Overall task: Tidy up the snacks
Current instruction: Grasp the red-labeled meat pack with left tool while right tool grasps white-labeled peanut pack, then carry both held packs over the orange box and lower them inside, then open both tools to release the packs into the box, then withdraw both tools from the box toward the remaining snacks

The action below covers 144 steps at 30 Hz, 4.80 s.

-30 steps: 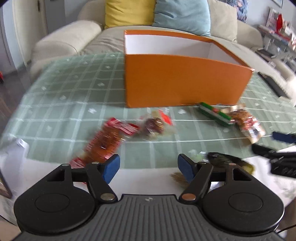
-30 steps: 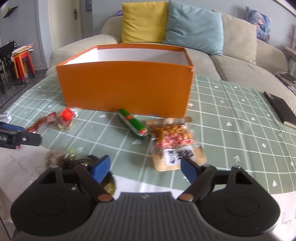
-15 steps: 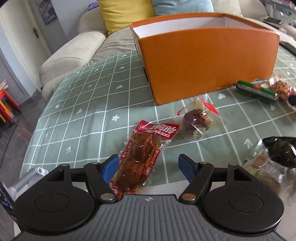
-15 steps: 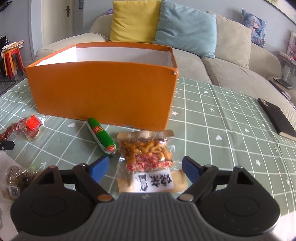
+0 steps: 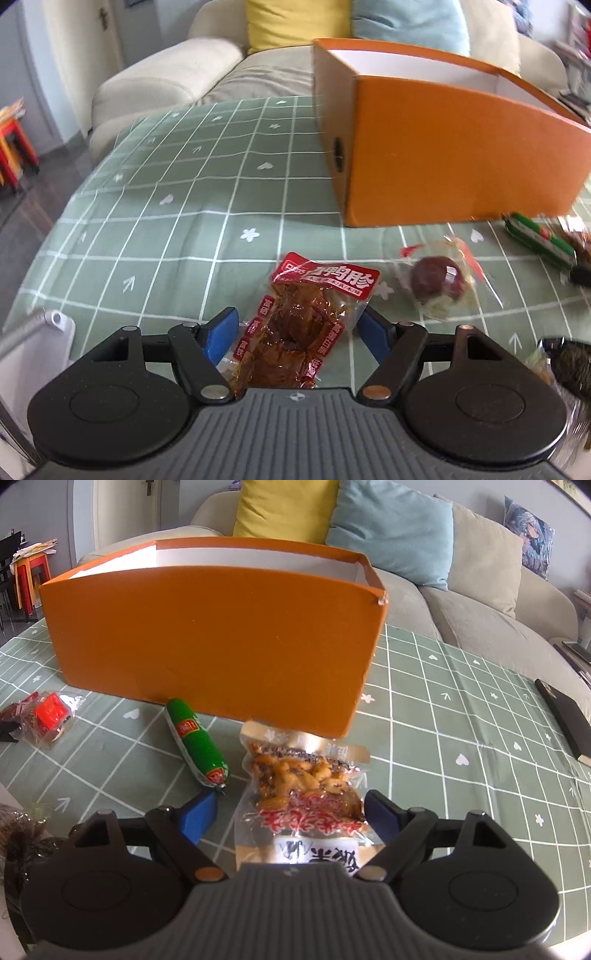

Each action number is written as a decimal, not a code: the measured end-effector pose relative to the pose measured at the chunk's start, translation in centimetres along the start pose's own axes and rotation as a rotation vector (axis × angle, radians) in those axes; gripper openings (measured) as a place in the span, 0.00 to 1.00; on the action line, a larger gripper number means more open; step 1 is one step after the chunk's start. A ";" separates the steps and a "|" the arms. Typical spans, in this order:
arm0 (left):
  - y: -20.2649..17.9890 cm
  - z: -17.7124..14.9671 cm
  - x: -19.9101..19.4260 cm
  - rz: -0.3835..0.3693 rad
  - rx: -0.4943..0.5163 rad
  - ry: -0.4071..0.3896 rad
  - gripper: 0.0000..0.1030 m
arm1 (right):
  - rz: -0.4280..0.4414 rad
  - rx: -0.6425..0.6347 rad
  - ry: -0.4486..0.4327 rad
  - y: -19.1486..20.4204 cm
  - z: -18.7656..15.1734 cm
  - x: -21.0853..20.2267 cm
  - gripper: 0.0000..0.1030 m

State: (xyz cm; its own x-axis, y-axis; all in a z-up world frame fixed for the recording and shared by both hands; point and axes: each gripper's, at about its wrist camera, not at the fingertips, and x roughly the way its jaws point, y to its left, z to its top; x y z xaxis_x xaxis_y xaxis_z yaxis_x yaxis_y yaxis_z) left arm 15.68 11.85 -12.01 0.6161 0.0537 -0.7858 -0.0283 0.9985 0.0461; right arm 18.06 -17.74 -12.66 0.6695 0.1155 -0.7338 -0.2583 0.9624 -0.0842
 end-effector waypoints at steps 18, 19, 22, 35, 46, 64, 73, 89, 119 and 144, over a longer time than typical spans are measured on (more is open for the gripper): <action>-2.2 -0.5 -2.0 0.056 0.067 -0.020 0.38 | -0.025 -0.010 0.000 0.3 -0.2 -1.7 0.54; -2.3 -0.5 -2.5 0.044 0.061 -0.024 0.38 | -0.019 -0.001 0.002 0.2 -0.3 -2.0 0.54; -3.0 -0.5 -3.4 0.025 0.063 -0.036 0.38 | 0.000 0.034 0.001 0.0 -0.4 -2.8 0.54; -5.1 0.0 -6.9 -0.108 0.003 -0.027 0.38 | 0.080 0.123 0.000 -0.4 -0.8 -6.4 0.37; -8.0 1.8 -9.1 -0.164 0.048 -0.062 0.38 | 0.102 0.157 -0.058 -0.6 0.4 -9.0 0.20; -11.4 10.8 -13.2 -0.216 0.124 -0.226 0.38 | 0.125 0.073 -0.276 -2.2 8.4 -15.0 0.20; -12.2 16.1 -11.8 -0.205 0.131 -0.237 0.38 | 0.101 -0.003 -0.339 -2.7 14.9 -14.1 0.20; -12.6 18.2 -2.9 -0.226 0.150 -0.062 0.38 | 0.069 -0.143 -0.182 -1.0 19.0 -3.3 0.20; -12.6 16.9 2.6 -0.200 0.220 0.089 0.27 | 0.010 -0.214 0.121 0.1 18.1 6.9 0.21; -11.2 14.5 -9.4 -0.198 0.086 -0.183 0.29 | 0.042 0.025 -0.103 -1.2 16.2 -6.4 0.57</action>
State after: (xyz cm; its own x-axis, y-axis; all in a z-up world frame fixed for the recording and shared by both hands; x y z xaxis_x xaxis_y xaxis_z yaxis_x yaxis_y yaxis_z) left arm 21.58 0.10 3.80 0.7351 -0.1522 -0.6607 0.1690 0.9848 -0.0388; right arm 25.37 -15.63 3.11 0.7265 0.1796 -0.6633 -0.2714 0.9617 -0.0369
